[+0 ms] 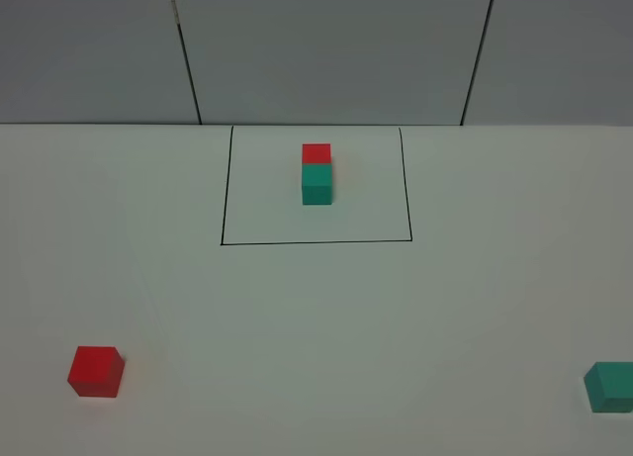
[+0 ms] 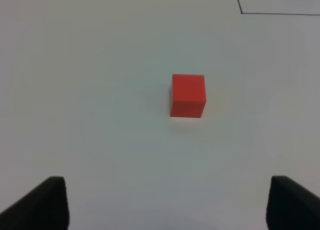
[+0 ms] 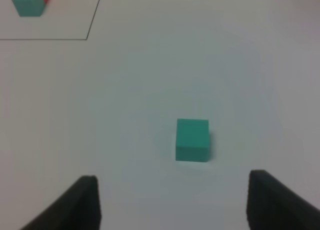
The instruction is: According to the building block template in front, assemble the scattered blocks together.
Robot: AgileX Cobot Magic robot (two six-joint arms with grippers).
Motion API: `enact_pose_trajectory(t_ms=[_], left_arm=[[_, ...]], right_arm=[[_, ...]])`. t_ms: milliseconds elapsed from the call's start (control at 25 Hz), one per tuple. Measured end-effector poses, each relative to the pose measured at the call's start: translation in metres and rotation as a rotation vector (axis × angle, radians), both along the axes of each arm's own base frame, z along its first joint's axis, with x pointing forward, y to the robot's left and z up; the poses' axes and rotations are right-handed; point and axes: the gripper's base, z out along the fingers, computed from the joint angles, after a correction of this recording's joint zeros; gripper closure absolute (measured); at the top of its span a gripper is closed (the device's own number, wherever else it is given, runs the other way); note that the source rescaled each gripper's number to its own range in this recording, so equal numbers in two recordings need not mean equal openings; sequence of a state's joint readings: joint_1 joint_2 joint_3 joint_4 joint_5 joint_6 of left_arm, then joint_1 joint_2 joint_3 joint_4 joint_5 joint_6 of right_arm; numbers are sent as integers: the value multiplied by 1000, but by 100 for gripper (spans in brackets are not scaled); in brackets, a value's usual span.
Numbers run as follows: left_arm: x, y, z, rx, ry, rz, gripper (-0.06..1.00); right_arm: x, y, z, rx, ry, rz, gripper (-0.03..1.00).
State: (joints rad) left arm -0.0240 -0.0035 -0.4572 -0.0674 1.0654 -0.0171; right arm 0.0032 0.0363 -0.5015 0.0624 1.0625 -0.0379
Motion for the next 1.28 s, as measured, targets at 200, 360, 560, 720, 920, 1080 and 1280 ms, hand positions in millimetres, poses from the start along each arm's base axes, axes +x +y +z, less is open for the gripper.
enact_pose_trajectory(t_ms=[200,360,560,720,920,1080,1280], left_arm=[[0,0,0,0,0,0,4],[0,0,0,2,0,1,4],[0,0,0,3,0,2,4],[0,0,0,11,1,-4,4],[9,1,0,97,55,-61,4],[25,2,-1,195,165,-132,4],[50,4,0,293,219,-195,4]], right_arm=[[0,0,0,0,0,0,40],[0,0,0,0,0,0,40],[0,0,0,0,0,0,40],[0,0,0,0,0,0,40],[0,0,0,0,0,0,40],[0,0,0,0,0,0,40],[0,0,0,0,0,0,40]])
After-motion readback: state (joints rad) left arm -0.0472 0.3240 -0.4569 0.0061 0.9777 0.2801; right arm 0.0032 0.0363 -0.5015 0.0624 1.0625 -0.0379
